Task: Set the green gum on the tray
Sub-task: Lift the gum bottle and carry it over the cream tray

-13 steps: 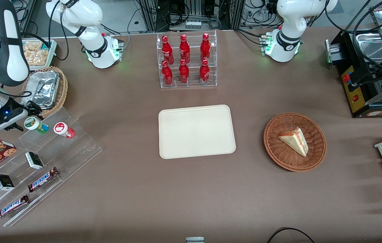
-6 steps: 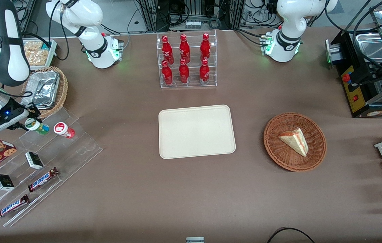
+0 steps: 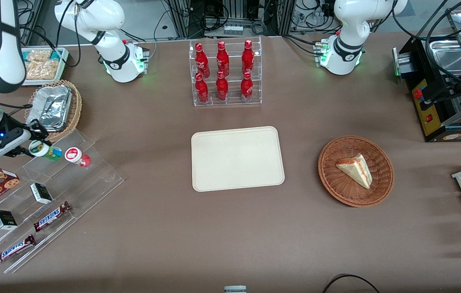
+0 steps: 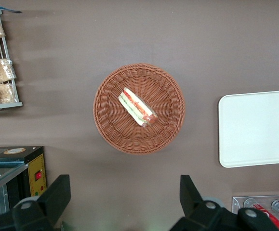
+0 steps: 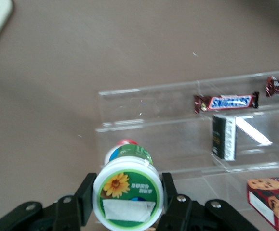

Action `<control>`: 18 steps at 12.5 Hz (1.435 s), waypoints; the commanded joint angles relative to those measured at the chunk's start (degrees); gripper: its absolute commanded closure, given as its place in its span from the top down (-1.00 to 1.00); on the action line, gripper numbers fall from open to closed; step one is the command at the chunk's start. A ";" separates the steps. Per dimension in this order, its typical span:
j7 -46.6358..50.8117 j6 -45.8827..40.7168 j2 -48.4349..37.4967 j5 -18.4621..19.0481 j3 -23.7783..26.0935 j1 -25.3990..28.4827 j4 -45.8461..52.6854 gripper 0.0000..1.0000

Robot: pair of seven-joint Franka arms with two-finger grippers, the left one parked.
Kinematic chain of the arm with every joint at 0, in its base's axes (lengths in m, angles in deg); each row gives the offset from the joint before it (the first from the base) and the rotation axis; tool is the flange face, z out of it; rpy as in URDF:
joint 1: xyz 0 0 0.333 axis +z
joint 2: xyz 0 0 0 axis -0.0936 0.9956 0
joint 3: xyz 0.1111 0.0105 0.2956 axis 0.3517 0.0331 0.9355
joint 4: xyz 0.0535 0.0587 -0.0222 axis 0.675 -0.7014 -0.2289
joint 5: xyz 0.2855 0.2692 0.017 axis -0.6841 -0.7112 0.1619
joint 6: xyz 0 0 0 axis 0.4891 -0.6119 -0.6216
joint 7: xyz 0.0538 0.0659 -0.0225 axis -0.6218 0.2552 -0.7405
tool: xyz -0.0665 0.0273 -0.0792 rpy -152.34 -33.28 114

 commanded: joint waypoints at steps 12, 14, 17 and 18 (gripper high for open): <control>58.20 -10.06 11.79 2.88 -0.38 34.01 18.52 -1.00; 66.98 -10.06 15.92 2.71 -0.38 38.32 21.69 -1.00; 81.74 -9.97 25.66 2.36 -0.38 45.26 30.64 -1.00; 86.05 -9.62 29.08 2.44 -0.38 47.72 33.54 -1.00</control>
